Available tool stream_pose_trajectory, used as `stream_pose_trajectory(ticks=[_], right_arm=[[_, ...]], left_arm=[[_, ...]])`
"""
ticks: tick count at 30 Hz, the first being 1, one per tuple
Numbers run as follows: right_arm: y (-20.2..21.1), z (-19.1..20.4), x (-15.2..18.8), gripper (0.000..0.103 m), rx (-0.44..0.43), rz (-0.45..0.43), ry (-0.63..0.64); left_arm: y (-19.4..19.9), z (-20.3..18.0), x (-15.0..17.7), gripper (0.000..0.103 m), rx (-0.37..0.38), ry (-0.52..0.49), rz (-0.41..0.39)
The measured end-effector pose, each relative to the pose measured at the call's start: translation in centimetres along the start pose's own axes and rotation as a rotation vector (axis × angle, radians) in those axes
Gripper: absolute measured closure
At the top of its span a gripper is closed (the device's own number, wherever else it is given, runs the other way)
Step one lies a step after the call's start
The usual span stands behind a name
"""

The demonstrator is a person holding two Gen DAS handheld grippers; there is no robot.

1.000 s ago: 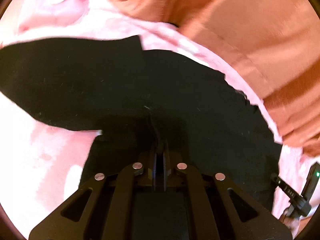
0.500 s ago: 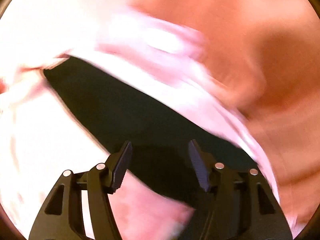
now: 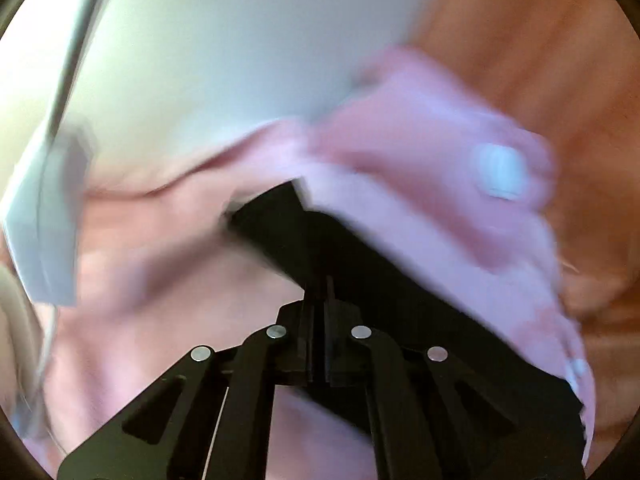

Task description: Fold small clothes

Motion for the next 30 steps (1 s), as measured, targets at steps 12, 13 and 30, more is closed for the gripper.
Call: stream_pose_trajectory(ticks=[12,13,30], right_arm=[[0.2,-4.0,-0.8,0.067,0.080,-0.005,-0.038],[0.3,-4.7,-0.9,0.067,0.074,-0.002,-0.062],[-5.7,4.4,-4.8,0.057,-0.304,0.092,-0.213]], left_arm=[[15.3,-28.6,24.9,0.059,0.550,-0.627,0.134],[15.9,-28.3,25.3,0.058,0.538,-0.651,0.110],[6.8,-13.2,16.7,0.037,0.340,-0.095,0.324]])
Point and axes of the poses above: each gripper's, at about its wrist camera, not at the fingertips, and y roughly against the way its jaws point, z to its left, x to its underside, the point moved 10 cm from there along -y, roughly the way its jaws point
